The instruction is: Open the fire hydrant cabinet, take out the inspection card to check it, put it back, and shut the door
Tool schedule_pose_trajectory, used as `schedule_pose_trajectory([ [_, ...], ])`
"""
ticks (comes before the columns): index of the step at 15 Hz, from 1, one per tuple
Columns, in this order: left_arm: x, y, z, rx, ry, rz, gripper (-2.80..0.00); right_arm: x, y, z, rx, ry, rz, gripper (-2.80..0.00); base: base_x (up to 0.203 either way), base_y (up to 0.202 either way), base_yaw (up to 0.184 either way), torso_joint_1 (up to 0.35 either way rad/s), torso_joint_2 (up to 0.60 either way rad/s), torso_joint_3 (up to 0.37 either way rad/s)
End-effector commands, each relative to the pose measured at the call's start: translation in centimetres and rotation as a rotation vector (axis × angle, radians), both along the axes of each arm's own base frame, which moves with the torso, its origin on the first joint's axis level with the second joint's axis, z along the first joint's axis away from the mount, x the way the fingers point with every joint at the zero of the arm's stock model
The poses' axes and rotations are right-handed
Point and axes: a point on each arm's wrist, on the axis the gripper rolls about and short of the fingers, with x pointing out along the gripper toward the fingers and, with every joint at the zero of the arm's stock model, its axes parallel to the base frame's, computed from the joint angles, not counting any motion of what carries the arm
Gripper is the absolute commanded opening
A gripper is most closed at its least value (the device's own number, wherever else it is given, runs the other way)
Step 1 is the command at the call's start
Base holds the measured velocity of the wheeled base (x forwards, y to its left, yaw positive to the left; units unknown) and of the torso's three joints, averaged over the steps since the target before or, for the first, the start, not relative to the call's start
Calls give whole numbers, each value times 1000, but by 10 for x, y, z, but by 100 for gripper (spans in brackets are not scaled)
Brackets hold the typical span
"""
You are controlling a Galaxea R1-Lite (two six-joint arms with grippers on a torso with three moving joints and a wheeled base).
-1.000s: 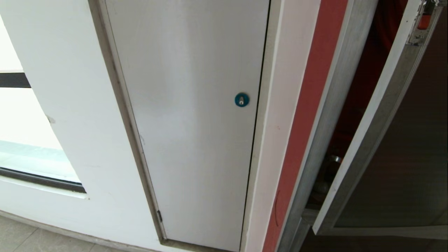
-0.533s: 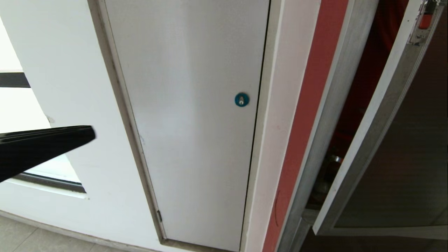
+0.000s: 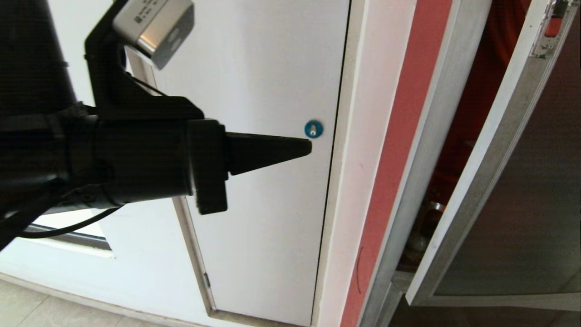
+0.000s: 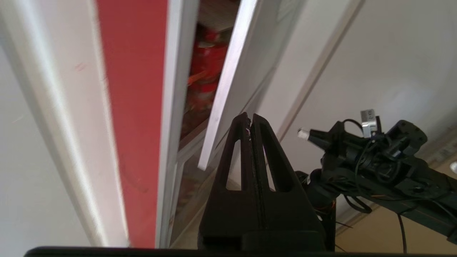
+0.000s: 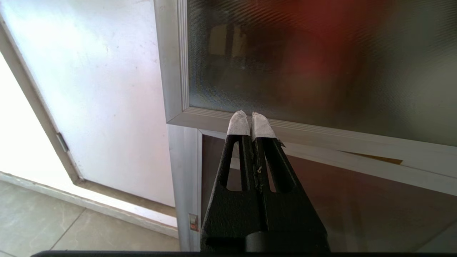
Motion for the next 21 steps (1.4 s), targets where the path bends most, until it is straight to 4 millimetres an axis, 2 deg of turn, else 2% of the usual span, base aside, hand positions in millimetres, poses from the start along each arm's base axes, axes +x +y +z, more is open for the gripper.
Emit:
schedule_pose_trajectory([
  [1, 35, -32, -16, 42, 45, -27, -280, 0, 0, 0, -1, 0, 1, -280, 0, 0, 0, 0, 0, 0],
  [5, 73, -70, -29, 67, 45, -42, -280, 0, 0, 0, -1, 0, 1, -280, 0, 0, 0, 0, 0, 0],
  [10, 93, -120, -49, 102, 18, -88, -280, 0, 0, 0, -1, 0, 1, -280, 0, 0, 0, 0, 0, 0],
  [15, 98, -169, -67, 116, -10, -82, -280, 0, 0, 0, -1, 0, 1, -280, 0, 0, 0, 0, 0, 0],
  [17, 103, -180, -69, 108, -20, -81, -280, 0, 0, 0, -1, 0, 1, -280, 0, 0, 0, 0, 0, 0],
  [21, 102, -195, -83, 130, -19, -106, -280, 0, 0, 0, -1, 0, 1, -280, 0, 0, 0, 0, 0, 0],
])
